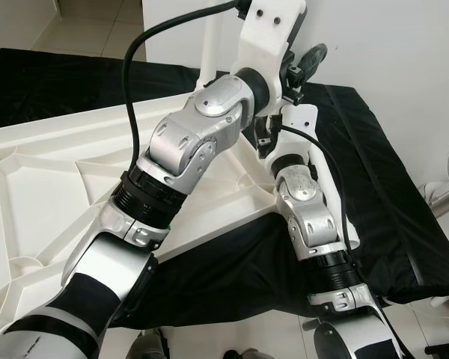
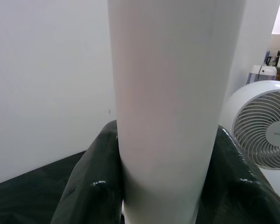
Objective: Building children table
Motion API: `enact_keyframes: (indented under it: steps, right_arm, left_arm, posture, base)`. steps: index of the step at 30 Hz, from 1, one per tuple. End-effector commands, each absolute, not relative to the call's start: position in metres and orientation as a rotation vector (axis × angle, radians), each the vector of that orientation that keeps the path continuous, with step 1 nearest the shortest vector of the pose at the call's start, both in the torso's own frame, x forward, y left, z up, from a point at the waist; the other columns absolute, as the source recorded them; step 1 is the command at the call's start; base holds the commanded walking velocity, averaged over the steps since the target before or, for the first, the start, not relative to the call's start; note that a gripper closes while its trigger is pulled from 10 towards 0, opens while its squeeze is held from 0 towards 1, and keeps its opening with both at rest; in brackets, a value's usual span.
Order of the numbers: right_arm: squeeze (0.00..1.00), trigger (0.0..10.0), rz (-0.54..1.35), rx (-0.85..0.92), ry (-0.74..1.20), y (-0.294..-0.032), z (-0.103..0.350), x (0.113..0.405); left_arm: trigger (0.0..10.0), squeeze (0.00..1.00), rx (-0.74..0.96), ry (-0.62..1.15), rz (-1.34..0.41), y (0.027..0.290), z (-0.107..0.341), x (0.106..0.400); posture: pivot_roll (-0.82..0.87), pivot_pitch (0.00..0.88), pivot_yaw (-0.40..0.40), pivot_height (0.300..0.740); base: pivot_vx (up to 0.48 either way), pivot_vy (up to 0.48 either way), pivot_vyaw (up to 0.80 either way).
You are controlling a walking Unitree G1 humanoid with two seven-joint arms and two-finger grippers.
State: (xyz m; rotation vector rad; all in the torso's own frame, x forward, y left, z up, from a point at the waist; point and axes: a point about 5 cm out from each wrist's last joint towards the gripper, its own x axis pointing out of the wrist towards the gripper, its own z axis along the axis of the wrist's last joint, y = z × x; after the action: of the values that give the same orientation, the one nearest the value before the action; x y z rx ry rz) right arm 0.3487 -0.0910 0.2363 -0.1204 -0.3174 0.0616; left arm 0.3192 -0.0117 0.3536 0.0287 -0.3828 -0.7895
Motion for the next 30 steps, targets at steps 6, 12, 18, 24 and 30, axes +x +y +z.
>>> enact_keyframes:
  steps: [6,12,18,24,30]
  right_arm:
    - [0.00,10.0,0.043,-0.135,-0.342,-0.094,0.237,0.345]
    - [0.00,10.0,0.030,-0.050,-0.304,-0.100,0.236,0.347]
    - [0.00,10.0,-0.013,-0.022,-0.285,-0.108,0.233,0.348]
    - [0.00,10.0,-0.085,0.007,-0.260,-0.121,0.228,0.349]
    - [0.00,10.0,-0.118,-0.040,-0.257,-0.137,0.220,0.345]
  left_arm:
    - [10.0,1.00,0.030,-0.384,-0.785,-0.012,0.355,0.321]
    - [10.0,1.00,-0.007,-0.378,-0.828,-0.012,0.354,0.319]
    - [10.0,1.00,-0.059,-0.363,-0.850,-0.009,0.352,0.316]
    - [10.0,0.30,-0.116,-0.349,-0.851,0.000,0.347,0.315]
    - [10.0,0.00,-0.117,-0.298,-0.838,0.015,0.320,0.312]
  posture:
    - [0.08,0.115,-0.088,0.740]
    - [0.08,0.122,-0.080,0.740]
    - [0.08,0.127,-0.075,0.740]
    - [0.08,0.135,-0.070,0.740]
    - [0.07,0.141,-0.067,0.740]
  base:
    - [0.000,0.000,0.00]
    - [0.000,0.000,0.00]
    - [0.000,0.000,0.00]
    - [0.000,0.000,0.00]
    - [0.000,0.000,0.00]
